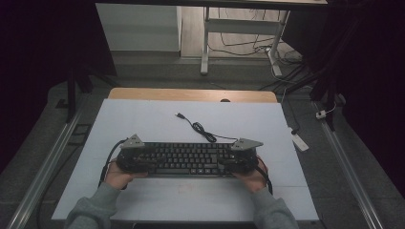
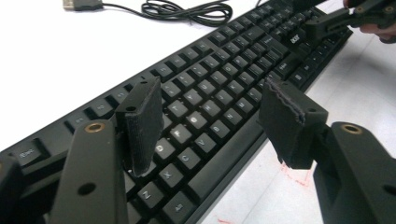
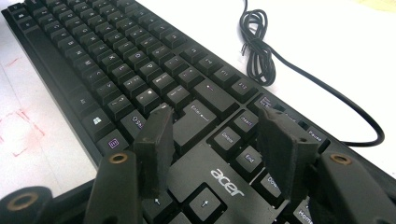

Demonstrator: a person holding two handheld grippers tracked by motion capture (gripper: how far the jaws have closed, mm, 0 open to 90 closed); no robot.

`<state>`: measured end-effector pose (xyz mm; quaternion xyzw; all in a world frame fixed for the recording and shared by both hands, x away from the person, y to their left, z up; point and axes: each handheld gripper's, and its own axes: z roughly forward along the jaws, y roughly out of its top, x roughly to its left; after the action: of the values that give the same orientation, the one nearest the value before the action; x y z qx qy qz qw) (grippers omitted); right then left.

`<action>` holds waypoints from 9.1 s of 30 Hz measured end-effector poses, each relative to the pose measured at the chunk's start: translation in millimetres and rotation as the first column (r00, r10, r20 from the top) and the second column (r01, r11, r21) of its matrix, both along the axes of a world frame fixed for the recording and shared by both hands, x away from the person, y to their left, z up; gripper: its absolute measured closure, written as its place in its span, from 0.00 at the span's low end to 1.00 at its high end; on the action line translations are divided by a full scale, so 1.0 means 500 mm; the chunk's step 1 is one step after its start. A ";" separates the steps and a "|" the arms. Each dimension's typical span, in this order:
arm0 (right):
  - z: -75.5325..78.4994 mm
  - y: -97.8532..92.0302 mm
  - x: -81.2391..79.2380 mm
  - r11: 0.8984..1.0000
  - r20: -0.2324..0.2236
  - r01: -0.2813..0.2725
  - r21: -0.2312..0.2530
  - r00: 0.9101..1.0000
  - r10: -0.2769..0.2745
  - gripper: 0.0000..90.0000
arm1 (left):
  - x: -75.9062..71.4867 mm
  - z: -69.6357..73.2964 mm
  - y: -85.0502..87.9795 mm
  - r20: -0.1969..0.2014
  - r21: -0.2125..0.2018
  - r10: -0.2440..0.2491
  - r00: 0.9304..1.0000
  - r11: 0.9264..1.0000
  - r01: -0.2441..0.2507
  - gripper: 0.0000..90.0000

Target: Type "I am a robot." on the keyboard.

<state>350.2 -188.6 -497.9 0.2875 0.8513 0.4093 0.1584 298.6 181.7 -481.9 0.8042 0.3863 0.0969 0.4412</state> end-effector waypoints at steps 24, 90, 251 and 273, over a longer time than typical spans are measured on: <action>-0.001 0.002 0.000 1.000 -0.005 0.000 -0.009 1.000 0.000 0.51 | -0.008 -0.027 -0.062 -0.022 0.073 -0.079 0.997 0.994 0.080 0.53; -0.001 -0.001 0.001 1.000 0.002 0.006 -0.006 1.000 -0.006 0.51 | 0.000 -0.013 -0.012 -0.004 0.017 -0.010 1.000 1.000 0.010 0.46; 0.021 0.031 -0.005 0.998 0.024 -0.035 0.058 0.999 0.034 0.59 | 0.038 -0.025 0.011 -0.039 0.067 0.084 0.996 0.994 -0.081 0.25; 0.013 0.136 0.007 0.983 -0.029 -0.180 0.033 0.983 0.181 0.99 | 0.037 -0.027 0.007 -0.041 0.079 0.078 0.996 0.994 -0.074 0.26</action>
<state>353.9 -120.8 -491.2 0.2180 0.8700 0.4302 0.1028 317.0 185.3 -495.6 0.8074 0.4222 0.1107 0.3969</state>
